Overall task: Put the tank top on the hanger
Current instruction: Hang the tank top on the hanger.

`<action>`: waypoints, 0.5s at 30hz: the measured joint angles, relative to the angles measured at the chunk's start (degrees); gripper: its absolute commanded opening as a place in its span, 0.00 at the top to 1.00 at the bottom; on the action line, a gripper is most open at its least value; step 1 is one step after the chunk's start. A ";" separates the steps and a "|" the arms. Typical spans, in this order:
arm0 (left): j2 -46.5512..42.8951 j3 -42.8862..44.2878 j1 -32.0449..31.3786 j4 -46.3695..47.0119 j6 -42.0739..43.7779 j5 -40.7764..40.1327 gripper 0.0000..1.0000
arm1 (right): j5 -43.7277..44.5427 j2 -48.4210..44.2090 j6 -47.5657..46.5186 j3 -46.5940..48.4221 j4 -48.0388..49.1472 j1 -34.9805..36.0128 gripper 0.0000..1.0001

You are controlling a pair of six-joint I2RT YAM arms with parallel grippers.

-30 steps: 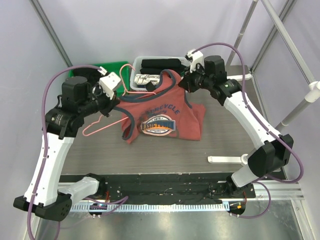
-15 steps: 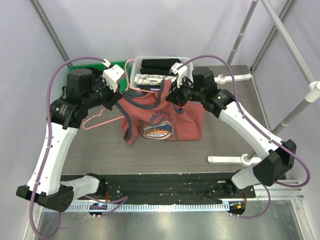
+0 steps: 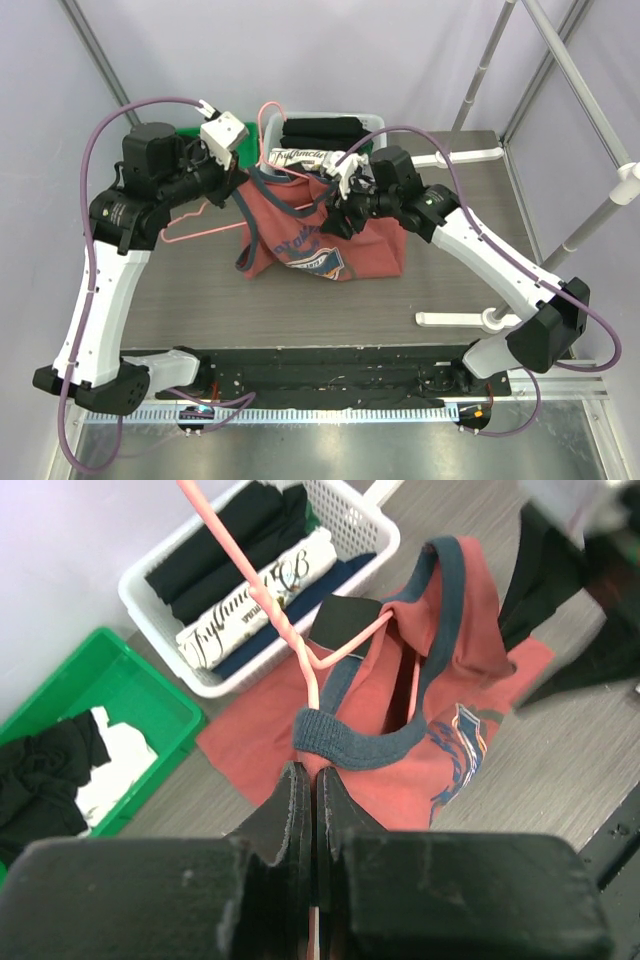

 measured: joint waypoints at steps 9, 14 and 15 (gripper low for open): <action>0.39 4.61 -0.02 0.00 0.28 0.07 1.00 | -5.05 0.15 -7.89 6.25 -14.08 0.81 0.17; 0.42 6.14 -0.02 -0.09 0.79 0.52 1.00 | -5.11 -0.61 -10.05 10.32 -18.73 0.46 0.17; 0.42 6.36 -0.02 -0.09 0.94 0.68 1.00 | -4.48 -1.16 -9.88 10.51 -18.69 0.22 0.17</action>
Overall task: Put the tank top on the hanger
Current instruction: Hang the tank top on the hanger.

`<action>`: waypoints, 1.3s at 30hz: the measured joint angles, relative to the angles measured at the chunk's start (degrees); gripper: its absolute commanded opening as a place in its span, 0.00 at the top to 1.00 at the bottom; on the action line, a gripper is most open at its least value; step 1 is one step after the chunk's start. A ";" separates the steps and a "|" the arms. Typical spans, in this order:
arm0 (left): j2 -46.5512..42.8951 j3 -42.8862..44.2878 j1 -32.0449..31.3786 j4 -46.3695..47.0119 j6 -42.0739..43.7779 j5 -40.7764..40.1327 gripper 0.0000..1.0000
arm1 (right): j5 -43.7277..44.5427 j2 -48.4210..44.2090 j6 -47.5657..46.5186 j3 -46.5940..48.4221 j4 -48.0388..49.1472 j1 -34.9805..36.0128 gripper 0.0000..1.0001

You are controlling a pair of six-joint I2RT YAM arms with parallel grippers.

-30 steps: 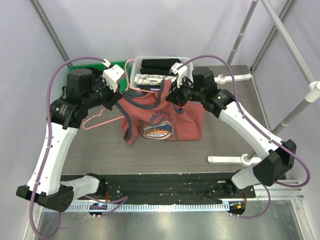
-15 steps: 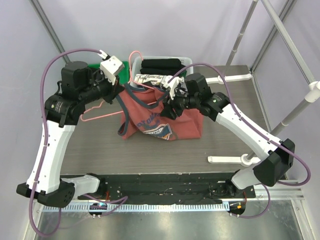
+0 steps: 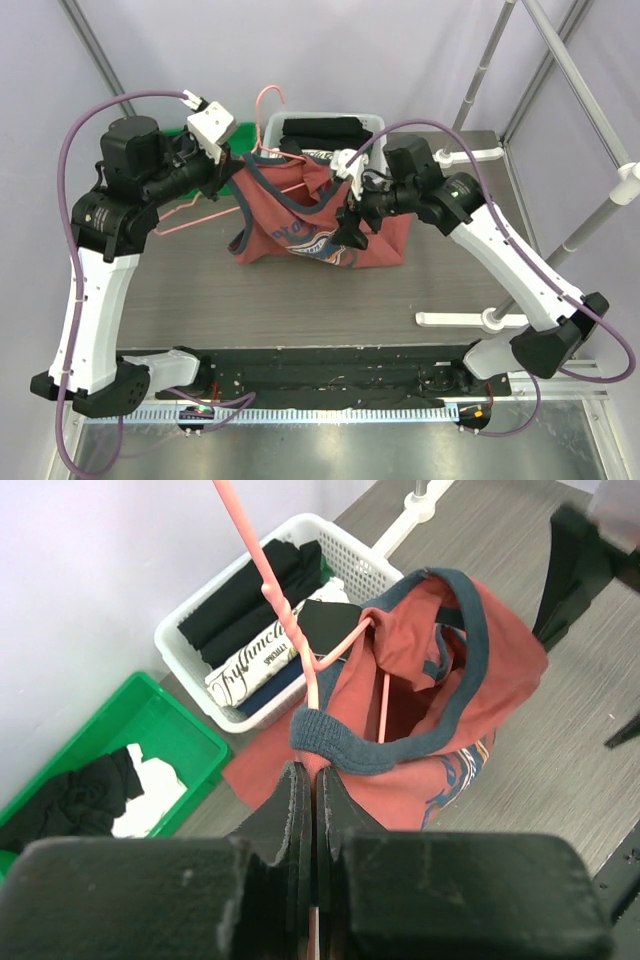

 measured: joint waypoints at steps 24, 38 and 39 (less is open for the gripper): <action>0.46 8.02 0.00 -2.25 2.32 3.72 1.00 | 6.67 -0.85 9.60 0.22 6.19 -12.26 0.28; 0.44 7.96 0.00 -4.04 2.32 6.34 1.00 | 3.48 8.11 18.08 12.35 16.83 -14.32 0.38; 0.44 7.96 0.00 -4.07 2.32 6.38 1.00 | 3.02 8.81 18.10 12.59 16.83 -14.32 0.39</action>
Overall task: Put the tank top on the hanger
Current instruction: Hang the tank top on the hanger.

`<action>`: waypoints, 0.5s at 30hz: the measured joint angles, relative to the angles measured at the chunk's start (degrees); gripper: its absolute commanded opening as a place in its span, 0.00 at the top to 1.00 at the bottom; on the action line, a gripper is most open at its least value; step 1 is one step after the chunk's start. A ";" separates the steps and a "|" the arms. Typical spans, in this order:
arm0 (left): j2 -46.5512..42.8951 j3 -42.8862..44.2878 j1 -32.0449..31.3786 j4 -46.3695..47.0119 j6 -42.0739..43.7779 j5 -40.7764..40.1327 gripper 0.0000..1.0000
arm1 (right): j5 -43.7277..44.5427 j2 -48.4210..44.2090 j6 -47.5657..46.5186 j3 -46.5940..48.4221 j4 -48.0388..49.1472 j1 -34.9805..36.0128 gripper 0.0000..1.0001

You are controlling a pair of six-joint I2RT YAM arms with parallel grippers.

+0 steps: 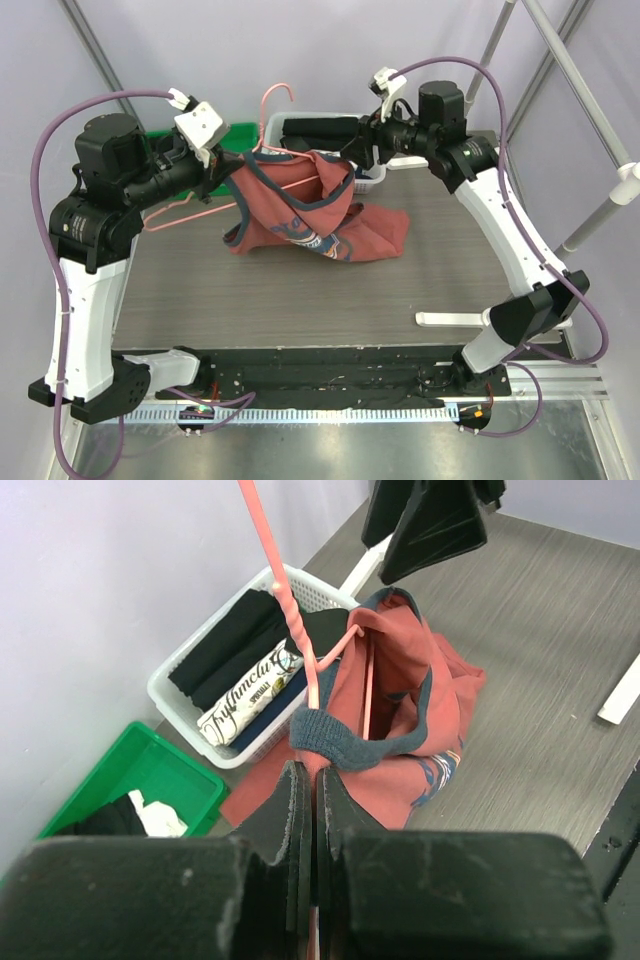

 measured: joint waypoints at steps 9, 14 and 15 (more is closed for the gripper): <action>0.00 0.00 0.00 -0.52 0.00 0.52 1.00 | -0.94 3.13 -1.77 0.07 -2.43 0.00 0.45; 0.00 0.00 0.00 -0.68 0.00 0.87 1.00 | -1.20 3.13 -3.32 0.11 -4.13 0.00 0.47; 0.00 0.00 0.00 -0.68 -0.02 0.94 1.00 | -1.31 3.15 -3.58 0.11 -4.37 0.00 0.48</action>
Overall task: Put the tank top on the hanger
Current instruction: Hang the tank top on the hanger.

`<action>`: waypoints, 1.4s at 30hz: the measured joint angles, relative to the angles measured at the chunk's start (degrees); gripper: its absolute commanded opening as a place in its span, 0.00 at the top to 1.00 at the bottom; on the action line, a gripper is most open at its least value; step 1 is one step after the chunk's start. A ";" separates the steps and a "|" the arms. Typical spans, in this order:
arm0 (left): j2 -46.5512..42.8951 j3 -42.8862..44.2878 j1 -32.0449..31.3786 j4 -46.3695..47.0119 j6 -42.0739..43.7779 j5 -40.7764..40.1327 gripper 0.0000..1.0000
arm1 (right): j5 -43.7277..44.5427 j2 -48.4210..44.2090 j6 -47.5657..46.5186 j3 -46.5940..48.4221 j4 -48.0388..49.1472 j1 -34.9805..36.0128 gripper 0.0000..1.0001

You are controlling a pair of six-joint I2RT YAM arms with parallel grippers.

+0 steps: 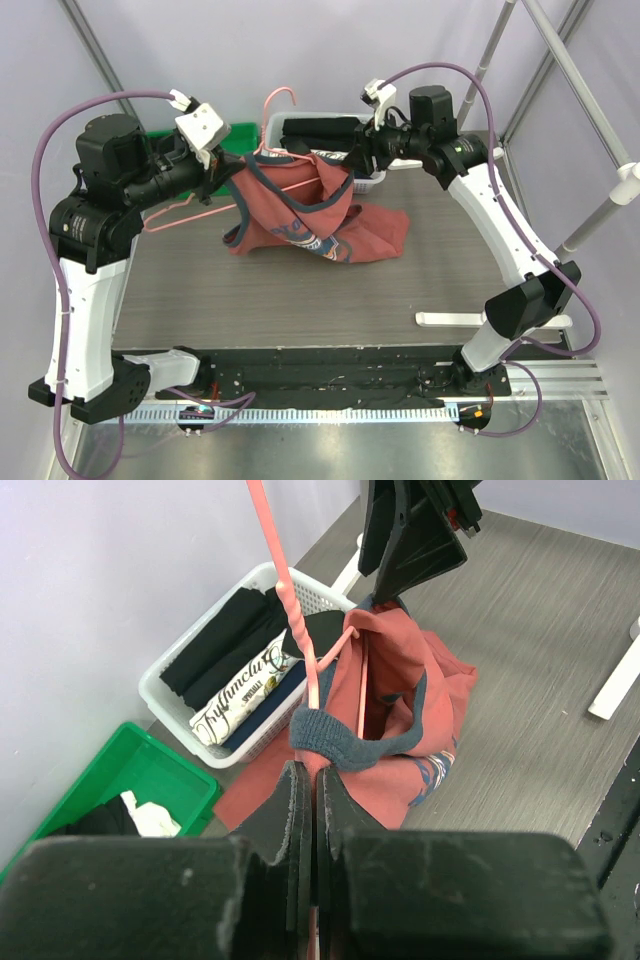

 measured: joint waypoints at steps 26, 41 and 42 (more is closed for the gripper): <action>0.79 0.15 -0.02 0.07 -0.22 0.98 1.00 | 14.19 2.58 -3.82 6.14 -1.66 1.25 0.99; 1.92 2.56 -0.39 0.61 -0.81 1.03 1.00 | 38.99 -1.86 -14.88 10.78 4.20 10.69 0.99; 1.95 2.82 -0.39 0.66 -1.09 1.03 1.00 | 39.45 -2.12 -15.10 10.73 4.26 10.69 0.99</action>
